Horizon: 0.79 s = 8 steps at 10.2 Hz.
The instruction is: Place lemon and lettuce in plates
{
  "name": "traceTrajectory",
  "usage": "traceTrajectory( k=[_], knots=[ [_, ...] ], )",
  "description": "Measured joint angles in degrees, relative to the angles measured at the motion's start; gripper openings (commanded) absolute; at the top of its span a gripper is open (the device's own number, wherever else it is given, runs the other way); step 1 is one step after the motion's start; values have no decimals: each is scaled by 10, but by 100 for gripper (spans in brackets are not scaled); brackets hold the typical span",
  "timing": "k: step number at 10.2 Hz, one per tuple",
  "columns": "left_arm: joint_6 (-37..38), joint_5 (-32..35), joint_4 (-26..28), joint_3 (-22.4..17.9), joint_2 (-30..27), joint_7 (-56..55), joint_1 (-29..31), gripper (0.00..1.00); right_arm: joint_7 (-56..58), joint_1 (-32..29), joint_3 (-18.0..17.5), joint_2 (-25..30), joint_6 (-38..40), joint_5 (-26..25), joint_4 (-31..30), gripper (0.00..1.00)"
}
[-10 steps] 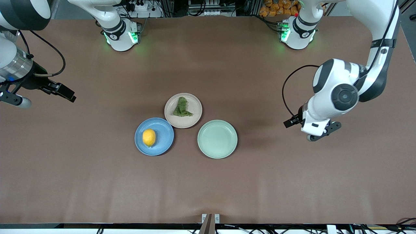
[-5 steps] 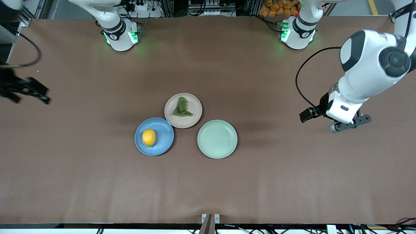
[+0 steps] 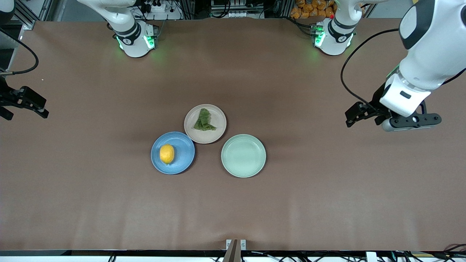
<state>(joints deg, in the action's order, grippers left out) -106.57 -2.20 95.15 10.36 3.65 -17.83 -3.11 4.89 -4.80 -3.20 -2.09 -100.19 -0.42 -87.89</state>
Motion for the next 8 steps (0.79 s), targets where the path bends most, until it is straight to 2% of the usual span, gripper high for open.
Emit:
traceTrajectory(
  k=[3,6,8],
  knots=[
    [54,8,-23,-23,-15,55,1,100,1,0,0,0,9,0,1,100],
    [71,35,-25,-23,-22,61,-3,100,1,1,-1,0,67,-1,2,100],
    [98,36,-42,-23,-23,63,-3,100,1,1,-1,0,72,-2,2,100]
  ],
)
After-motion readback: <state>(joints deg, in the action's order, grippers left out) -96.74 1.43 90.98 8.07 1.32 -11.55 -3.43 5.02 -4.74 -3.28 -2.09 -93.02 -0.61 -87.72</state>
